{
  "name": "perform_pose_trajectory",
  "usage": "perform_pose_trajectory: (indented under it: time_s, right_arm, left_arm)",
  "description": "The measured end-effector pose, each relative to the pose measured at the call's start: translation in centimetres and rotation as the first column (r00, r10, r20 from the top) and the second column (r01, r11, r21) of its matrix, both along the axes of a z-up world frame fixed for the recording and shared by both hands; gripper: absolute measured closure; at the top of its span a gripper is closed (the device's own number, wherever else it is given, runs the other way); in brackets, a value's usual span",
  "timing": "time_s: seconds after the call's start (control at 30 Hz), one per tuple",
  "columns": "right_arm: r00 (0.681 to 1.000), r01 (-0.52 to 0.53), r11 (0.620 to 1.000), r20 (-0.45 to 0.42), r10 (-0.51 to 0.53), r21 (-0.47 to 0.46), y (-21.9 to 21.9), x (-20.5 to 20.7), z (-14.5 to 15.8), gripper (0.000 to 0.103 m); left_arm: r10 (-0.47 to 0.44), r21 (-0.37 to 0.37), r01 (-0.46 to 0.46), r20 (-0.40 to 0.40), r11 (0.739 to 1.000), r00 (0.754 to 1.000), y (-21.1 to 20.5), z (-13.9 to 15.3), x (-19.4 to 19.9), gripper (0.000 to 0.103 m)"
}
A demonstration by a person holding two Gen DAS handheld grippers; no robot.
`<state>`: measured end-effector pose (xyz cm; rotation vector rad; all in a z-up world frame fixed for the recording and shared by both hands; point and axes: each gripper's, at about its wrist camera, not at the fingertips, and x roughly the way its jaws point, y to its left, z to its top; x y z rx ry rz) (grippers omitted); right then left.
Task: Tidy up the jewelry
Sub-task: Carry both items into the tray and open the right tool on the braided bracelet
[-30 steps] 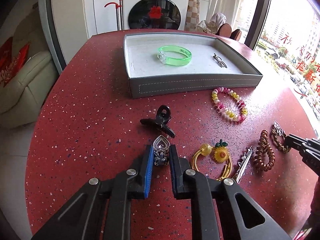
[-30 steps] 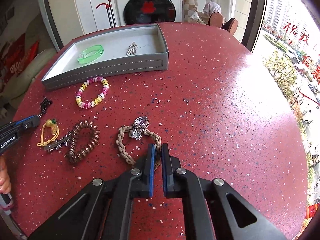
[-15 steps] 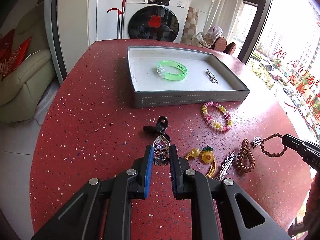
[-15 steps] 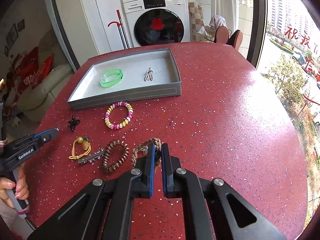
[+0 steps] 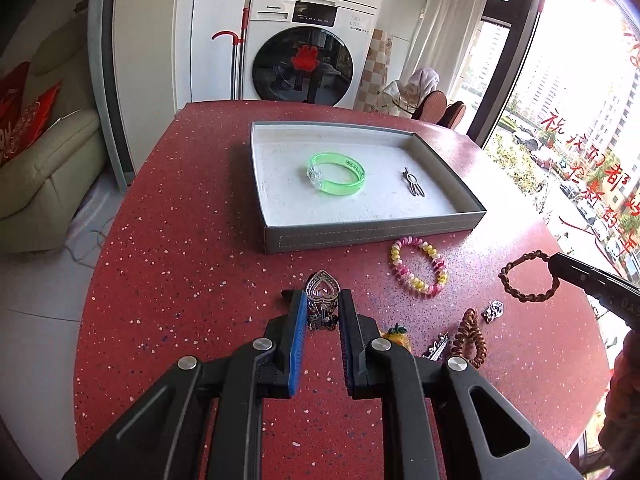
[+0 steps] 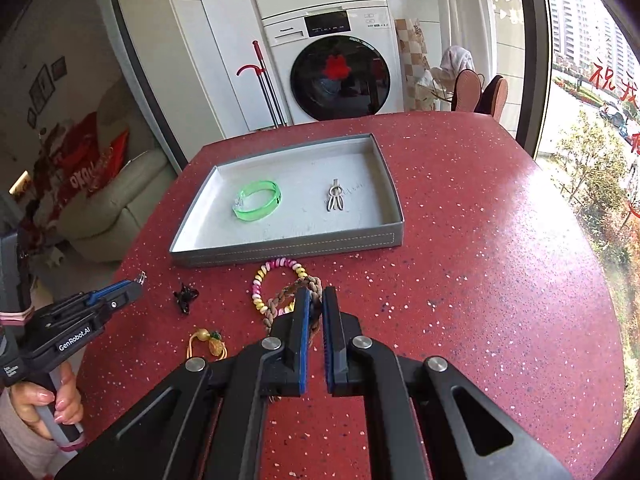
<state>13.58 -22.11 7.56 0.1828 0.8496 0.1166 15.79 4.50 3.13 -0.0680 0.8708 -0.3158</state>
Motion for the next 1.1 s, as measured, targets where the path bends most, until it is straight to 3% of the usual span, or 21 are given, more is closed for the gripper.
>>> perform_pose_trajectory:
  time_s: [0.43, 0.87, 1.1]
  right_arm:
    - [0.999, -0.021, 0.999, -0.033, 0.022, 0.035, 0.9, 10.3, -0.8, 0.096]
    - [0.989, -0.013, 0.999, -0.144, 0.02, 0.047, 0.8, 17.8, -6.9, 0.096]
    - [0.988, 0.03, 0.999, -0.149, -0.032, -0.015, -0.2, 19.5, -8.6, 0.096]
  left_arm:
    - [-0.027, 0.048, 0.025, 0.033, 0.999, 0.999, -2.6, 1.8, 7.9, 0.069]
    - [-0.088, 0.09, 0.105, -0.173, 0.99, 0.981, -5.3, -3.9, 15.7, 0.069]
    - [-0.037, 0.154, 0.06, -0.148, 0.986, 0.988, -6.4, -5.1, 17.6, 0.069]
